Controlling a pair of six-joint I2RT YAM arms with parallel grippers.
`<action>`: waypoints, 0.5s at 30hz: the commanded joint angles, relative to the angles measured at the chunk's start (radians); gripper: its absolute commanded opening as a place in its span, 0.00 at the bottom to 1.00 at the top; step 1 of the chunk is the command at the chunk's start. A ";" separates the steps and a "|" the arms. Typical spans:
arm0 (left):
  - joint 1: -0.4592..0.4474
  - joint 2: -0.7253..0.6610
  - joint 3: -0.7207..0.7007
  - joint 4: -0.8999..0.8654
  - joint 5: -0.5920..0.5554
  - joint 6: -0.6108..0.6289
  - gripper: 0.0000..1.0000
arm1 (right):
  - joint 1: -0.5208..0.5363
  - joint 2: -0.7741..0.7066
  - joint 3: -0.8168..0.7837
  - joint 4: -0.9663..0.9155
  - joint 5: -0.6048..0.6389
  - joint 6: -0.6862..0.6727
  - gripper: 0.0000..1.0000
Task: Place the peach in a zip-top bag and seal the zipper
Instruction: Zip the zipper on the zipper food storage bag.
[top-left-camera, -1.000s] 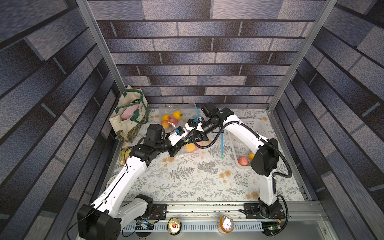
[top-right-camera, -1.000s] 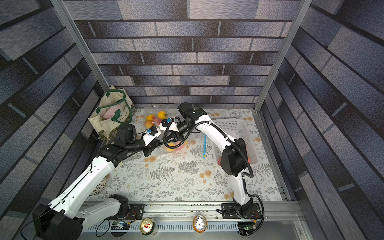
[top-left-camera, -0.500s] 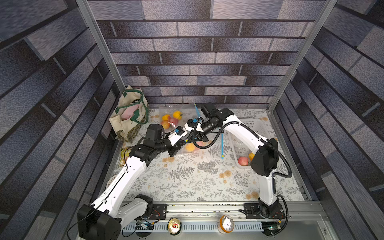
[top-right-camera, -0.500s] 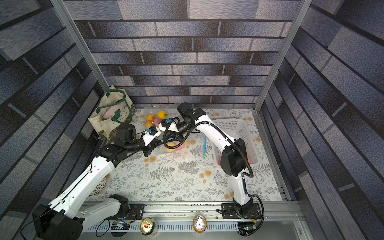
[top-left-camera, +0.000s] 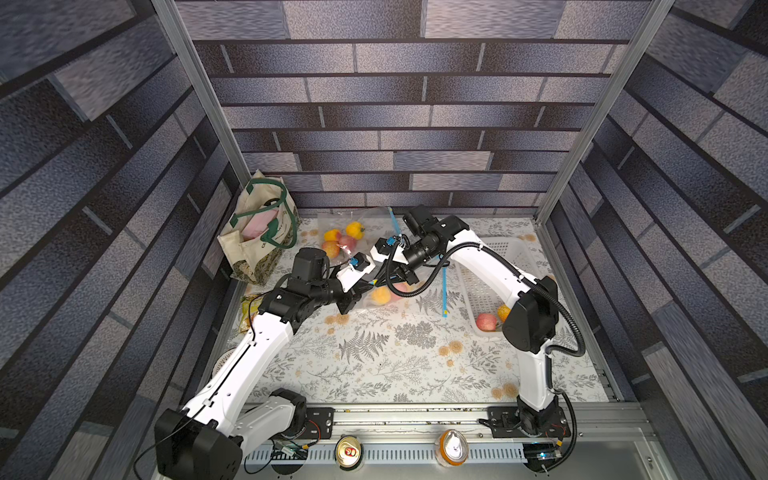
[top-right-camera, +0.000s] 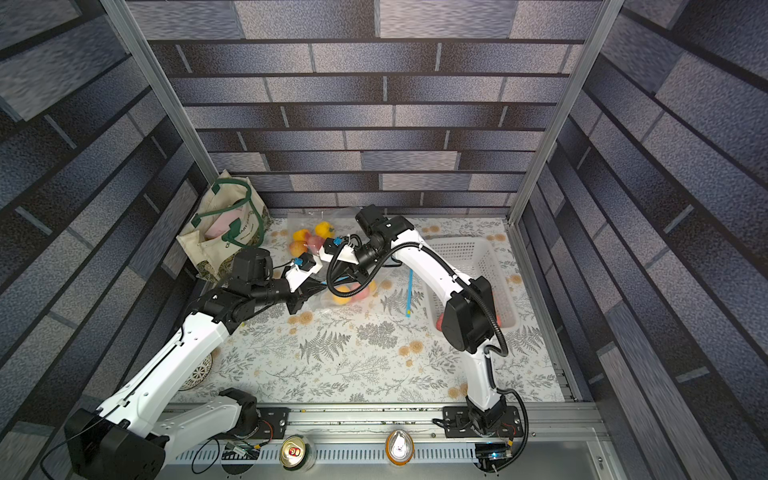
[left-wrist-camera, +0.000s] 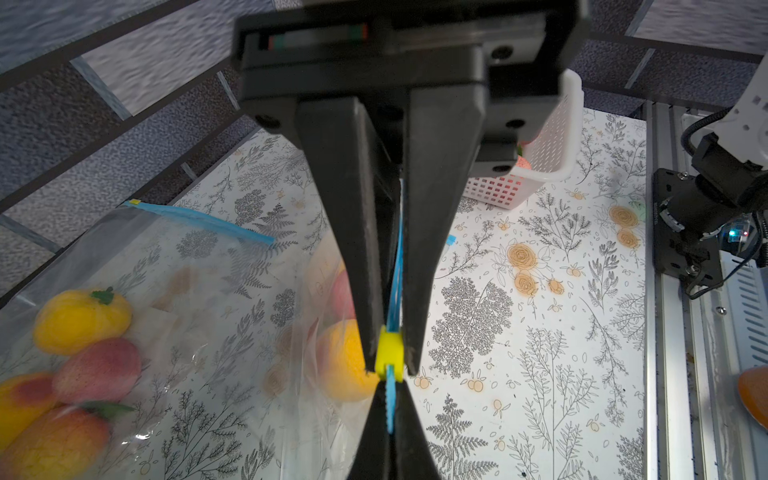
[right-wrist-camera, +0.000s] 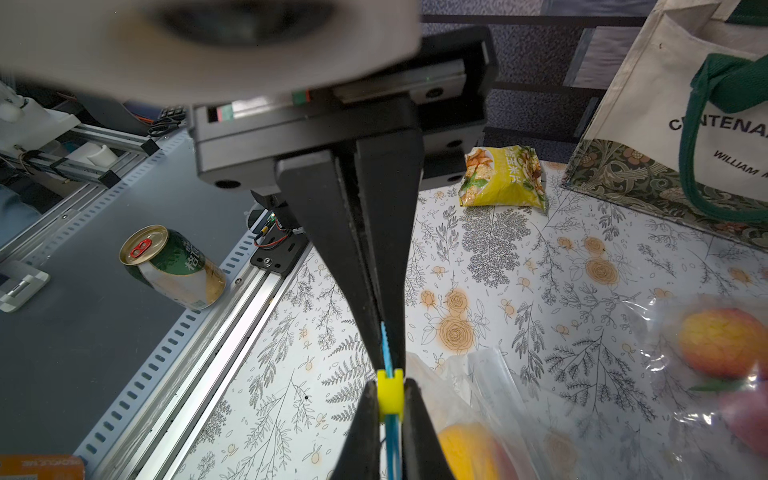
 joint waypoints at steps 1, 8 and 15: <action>0.017 -0.017 0.016 -0.067 -0.013 0.012 0.00 | -0.034 -0.055 -0.009 -0.063 0.060 -0.024 0.08; 0.032 -0.026 0.016 -0.076 -0.019 0.010 0.00 | -0.056 -0.074 -0.046 -0.068 0.095 -0.016 0.08; 0.087 -0.055 -0.002 -0.062 0.000 -0.008 0.00 | -0.134 -0.144 -0.166 0.005 0.136 0.037 0.08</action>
